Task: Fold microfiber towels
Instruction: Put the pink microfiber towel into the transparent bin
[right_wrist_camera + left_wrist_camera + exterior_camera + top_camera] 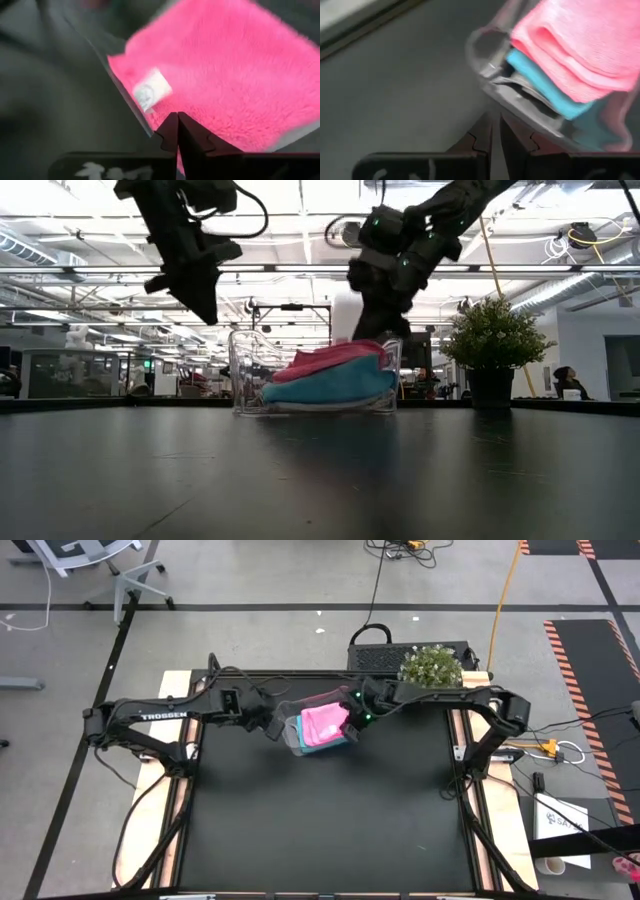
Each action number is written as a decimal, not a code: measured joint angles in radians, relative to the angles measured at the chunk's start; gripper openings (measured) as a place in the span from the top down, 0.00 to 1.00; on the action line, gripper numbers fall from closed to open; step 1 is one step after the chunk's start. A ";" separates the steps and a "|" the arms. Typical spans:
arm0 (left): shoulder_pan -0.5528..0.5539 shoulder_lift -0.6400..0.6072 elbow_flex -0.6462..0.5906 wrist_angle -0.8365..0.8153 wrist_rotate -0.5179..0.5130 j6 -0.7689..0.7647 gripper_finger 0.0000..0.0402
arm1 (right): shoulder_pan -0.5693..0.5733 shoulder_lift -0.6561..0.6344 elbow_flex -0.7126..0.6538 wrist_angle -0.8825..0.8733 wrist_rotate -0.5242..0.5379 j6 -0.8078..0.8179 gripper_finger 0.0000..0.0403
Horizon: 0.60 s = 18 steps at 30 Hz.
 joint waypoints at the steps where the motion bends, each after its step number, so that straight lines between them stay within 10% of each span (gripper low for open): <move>1: -0.002 -0.007 0.000 -0.012 -0.027 -0.007 0.91 | -0.003 -0.015 0.000 0.015 0.001 0.007 1.00; 18: -0.007 -0.043 -0.168 -0.154 -0.023 -0.225 0.91 | -0.043 -0.189 -0.033 -0.279 0.267 0.009 1.00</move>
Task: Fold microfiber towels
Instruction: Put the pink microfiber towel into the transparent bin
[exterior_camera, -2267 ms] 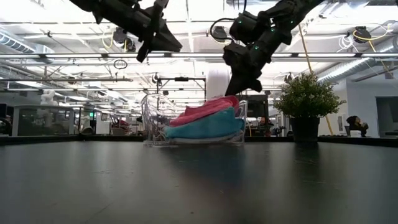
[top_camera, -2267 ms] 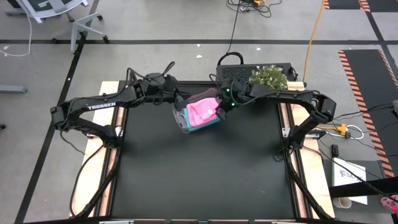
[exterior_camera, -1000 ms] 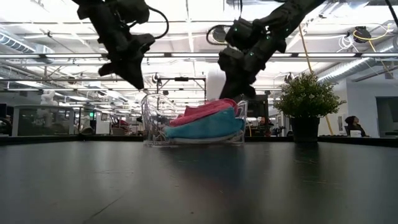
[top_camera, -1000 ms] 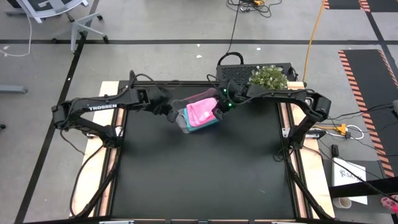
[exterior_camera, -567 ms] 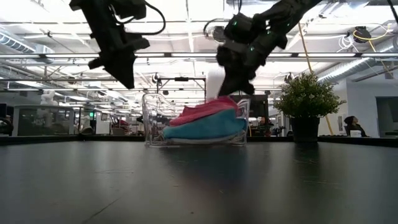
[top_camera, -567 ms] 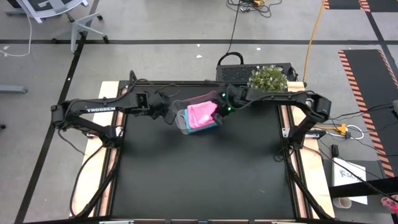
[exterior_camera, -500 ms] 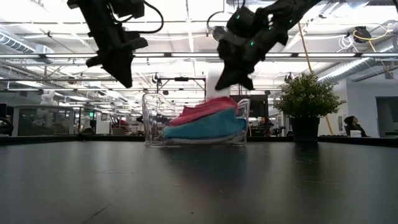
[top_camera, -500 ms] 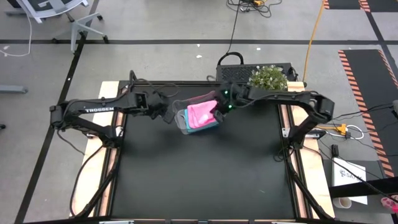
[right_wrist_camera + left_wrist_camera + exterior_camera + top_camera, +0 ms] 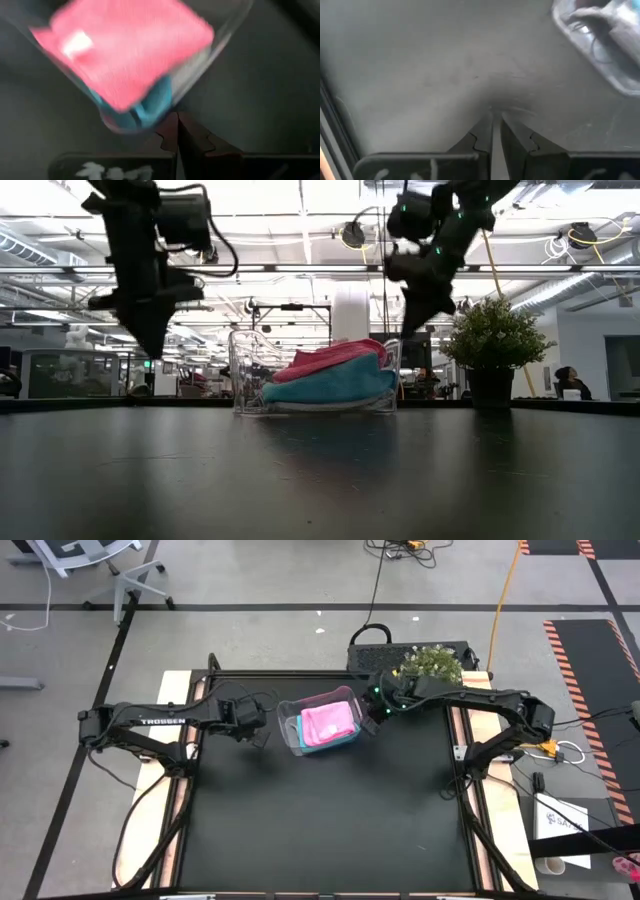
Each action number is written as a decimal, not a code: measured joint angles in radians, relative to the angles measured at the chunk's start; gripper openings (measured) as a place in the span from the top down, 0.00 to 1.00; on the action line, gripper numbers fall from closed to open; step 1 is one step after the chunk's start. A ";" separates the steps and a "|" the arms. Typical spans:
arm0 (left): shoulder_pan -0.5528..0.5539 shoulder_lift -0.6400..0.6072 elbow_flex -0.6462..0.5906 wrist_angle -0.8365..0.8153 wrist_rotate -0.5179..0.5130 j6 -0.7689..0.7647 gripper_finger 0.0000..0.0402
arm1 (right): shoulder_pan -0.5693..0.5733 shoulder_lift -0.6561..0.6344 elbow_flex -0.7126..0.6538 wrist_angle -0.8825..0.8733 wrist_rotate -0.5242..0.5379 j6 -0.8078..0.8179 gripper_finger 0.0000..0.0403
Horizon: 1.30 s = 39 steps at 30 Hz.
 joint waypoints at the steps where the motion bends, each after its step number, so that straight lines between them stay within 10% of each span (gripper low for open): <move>1: 0.000 0.000 -0.017 0.014 0.001 -0.003 0.91 | 0.001 0.006 -0.019 0.005 0.004 -0.008 1.00; 15: 0.037 0.008 -0.103 0.442 0.003 0.081 0.91 | 0.041 0.016 -0.205 0.247 -0.085 0.166 1.00; 29: 0.106 0.008 -0.103 0.474 0.005 0.164 0.91 | 0.192 -0.005 -0.199 0.397 -0.087 0.311 1.00; 39: 0.158 0.008 -0.103 0.494 0.051 0.214 0.91 | 0.125 0.051 0.226 -0.010 -0.204 0.079 1.00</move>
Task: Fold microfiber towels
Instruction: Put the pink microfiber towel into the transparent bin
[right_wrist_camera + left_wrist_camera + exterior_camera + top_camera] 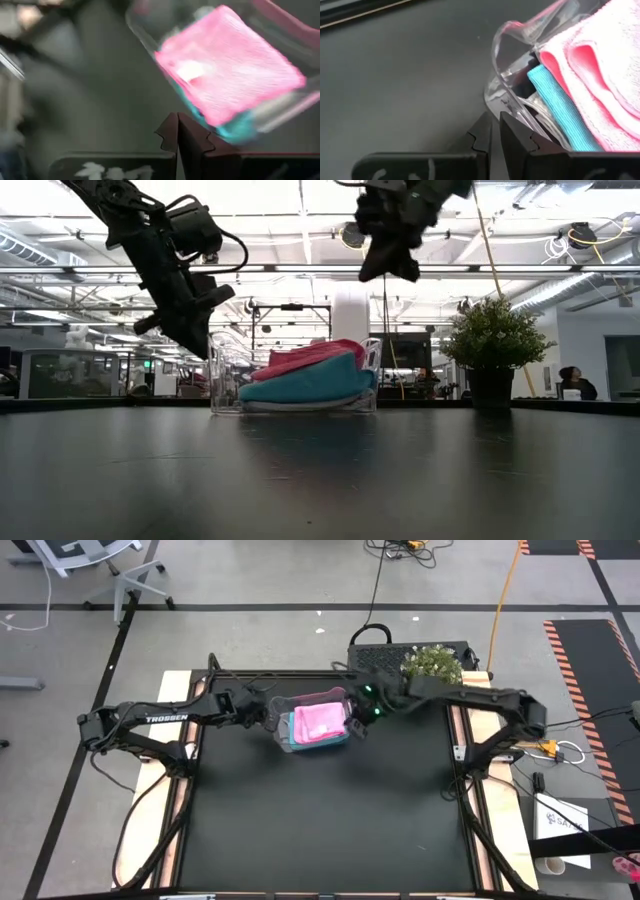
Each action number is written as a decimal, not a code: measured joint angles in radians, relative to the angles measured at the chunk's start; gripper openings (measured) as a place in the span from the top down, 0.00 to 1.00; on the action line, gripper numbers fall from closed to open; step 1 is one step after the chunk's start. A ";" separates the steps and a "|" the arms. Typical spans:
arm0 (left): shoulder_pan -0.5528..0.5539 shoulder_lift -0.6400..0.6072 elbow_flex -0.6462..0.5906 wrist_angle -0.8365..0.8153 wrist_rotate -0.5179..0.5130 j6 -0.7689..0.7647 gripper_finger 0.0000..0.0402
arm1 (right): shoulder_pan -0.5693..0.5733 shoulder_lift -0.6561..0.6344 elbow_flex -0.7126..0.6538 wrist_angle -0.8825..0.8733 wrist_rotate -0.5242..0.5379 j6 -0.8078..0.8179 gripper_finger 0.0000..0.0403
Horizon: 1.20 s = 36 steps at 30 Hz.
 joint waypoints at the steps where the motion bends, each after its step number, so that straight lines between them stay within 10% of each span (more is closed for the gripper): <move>1: 0.001 0.000 0.000 0.000 0.007 0.001 0.91 | -0.012 0.037 0.076 -0.085 0.016 -0.048 1.00; 13: -0.001 -0.003 0.000 -0.086 0.034 0.001 0.91 | -0.098 0.556 0.654 -0.473 0.041 -0.448 1.00; 36: 0.000 -0.003 0.000 -0.106 0.032 -0.006 0.91 | -0.058 0.691 0.647 -0.544 0.013 -0.515 1.00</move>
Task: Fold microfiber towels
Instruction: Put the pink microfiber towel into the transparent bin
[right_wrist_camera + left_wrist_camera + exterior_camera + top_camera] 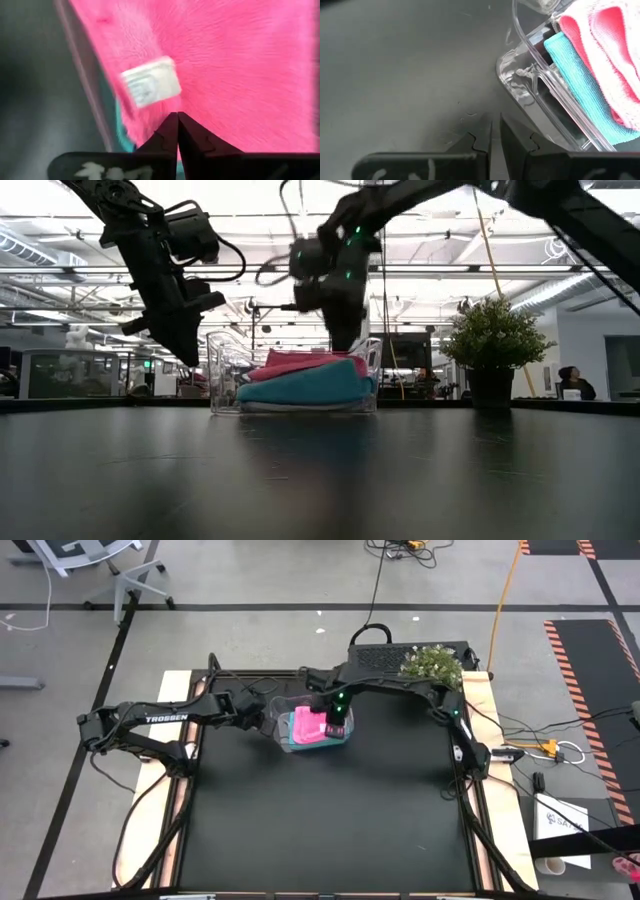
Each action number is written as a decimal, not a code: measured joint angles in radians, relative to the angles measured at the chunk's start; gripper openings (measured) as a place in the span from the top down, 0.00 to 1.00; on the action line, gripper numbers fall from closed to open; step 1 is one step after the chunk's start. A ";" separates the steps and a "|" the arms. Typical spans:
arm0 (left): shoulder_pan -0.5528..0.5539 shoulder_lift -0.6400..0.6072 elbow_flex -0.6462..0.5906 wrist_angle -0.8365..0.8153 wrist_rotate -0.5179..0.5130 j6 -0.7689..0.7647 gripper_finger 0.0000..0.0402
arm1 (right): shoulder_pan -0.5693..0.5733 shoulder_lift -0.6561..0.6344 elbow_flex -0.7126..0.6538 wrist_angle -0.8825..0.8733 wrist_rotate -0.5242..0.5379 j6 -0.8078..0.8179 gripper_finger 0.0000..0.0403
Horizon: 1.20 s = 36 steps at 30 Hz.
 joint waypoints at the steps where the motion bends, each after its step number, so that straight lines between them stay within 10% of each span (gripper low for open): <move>1: 0.000 0.000 0.000 0.000 0.000 0.000 0.91 | -0.001 -0.022 0.000 0.000 0.002 0.001 1.00; 10: 0.002 0.000 0.000 0.001 -0.004 -0.015 0.91 | 0.000 -0.147 0.001 0.137 -0.001 0.022 1.00; 36: 0.002 0.000 0.000 -0.010 -0.040 -0.024 0.91 | 0.059 0.126 -0.022 0.415 -0.160 0.024 1.00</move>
